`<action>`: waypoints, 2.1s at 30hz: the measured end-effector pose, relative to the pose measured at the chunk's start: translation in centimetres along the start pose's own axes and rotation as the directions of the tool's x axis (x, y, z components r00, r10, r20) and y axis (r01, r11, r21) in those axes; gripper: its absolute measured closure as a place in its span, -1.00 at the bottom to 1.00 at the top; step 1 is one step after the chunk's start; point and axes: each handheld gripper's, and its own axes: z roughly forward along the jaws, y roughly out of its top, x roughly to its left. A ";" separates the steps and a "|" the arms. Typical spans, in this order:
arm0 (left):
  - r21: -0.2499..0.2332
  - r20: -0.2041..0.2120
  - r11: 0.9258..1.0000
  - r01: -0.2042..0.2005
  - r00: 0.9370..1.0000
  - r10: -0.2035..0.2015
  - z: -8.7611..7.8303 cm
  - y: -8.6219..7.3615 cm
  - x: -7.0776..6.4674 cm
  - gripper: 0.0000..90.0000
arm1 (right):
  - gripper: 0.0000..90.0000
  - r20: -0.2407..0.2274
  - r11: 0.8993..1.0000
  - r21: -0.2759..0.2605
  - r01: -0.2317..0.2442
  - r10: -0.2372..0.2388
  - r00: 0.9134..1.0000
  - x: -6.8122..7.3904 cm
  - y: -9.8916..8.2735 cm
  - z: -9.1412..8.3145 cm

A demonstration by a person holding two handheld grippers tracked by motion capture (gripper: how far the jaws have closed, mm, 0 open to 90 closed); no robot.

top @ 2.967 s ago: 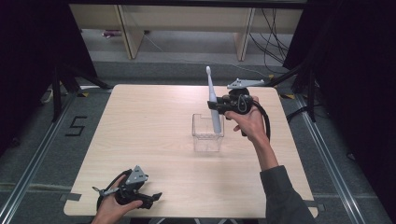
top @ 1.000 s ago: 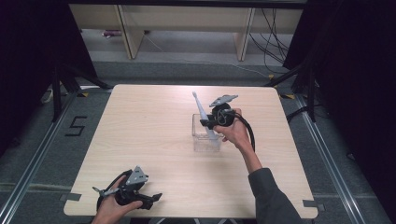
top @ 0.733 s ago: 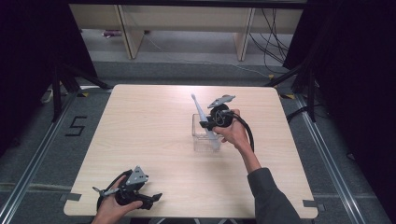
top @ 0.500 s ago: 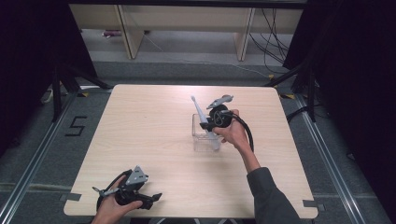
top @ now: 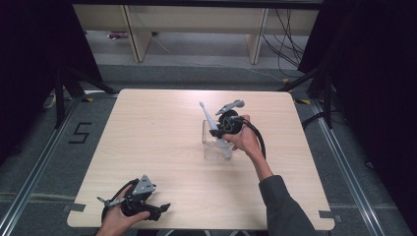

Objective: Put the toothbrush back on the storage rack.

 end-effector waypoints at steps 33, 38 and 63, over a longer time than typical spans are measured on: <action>0.006 0.002 1.000 -0.004 1.000 0.004 0.0 0.0 0.0 -0.66 | 0.45 -0.012 1.000 -0.001 0.014 -0.014 1.000 0.0 0.2 0.0; 0.007 0.011 1.000 -0.006 1.000 0.006 0.0 0.0 -0.1 -0.66 | 0.42 -0.010 0.999 -0.029 0.022 -0.022 1.000 -0.2 0.3 -0.7; 0.002 0.007 1.000 0.003 1.000 -0.003 0.0 0.0 -0.1 -0.66 | 0.24 -0.005 0.997 -0.074 0.003 -0.003 1.000 -0.3 0.2 -2.2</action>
